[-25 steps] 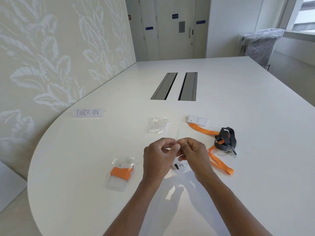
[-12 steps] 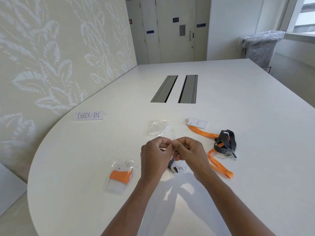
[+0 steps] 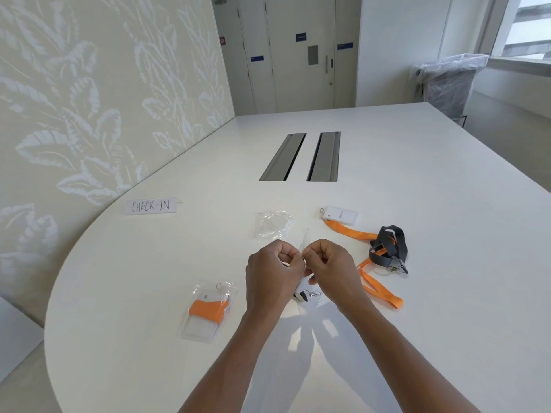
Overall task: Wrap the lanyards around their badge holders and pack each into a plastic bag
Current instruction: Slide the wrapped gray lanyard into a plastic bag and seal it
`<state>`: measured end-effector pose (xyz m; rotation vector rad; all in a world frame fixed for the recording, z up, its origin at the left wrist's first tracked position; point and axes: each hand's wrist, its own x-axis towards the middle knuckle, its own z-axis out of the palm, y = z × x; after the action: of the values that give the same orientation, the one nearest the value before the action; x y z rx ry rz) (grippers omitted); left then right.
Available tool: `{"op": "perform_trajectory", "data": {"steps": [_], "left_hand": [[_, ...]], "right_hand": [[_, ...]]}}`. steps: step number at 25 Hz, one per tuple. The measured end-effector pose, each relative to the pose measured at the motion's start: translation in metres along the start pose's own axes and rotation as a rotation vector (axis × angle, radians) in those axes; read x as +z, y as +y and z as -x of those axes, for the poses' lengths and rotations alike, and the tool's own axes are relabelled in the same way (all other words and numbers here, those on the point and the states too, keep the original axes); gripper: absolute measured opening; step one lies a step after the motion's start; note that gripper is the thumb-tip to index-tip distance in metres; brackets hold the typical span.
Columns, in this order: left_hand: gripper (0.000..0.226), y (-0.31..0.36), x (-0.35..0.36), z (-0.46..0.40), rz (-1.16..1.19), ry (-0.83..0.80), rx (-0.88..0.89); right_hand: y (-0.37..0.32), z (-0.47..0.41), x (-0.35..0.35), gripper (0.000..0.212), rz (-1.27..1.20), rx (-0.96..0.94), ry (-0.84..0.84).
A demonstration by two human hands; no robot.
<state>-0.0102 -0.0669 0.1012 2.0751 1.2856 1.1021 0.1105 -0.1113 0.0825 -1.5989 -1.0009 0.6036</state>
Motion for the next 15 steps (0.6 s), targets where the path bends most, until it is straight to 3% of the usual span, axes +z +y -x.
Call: {"op": "perform_trajectory", "data": {"steps": [5, 10, 15], "left_hand": [[0.013, 0.002, 0.003, 0.001, -0.020, -0.014, -0.015], [0.014, -0.006, -0.008, -0.010, -0.048, 0.066, -0.035], [0.016, -0.006, -0.009, -0.014, -0.114, 0.052, 0.070]], "right_hand": [[0.002, 0.001, 0.002, 0.015, 0.077, -0.005, 0.019], [0.010, 0.001, -0.006, 0.018, -0.016, 0.088, 0.073], [0.005, -0.004, -0.001, 0.012, 0.016, 0.070, 0.042]]}}
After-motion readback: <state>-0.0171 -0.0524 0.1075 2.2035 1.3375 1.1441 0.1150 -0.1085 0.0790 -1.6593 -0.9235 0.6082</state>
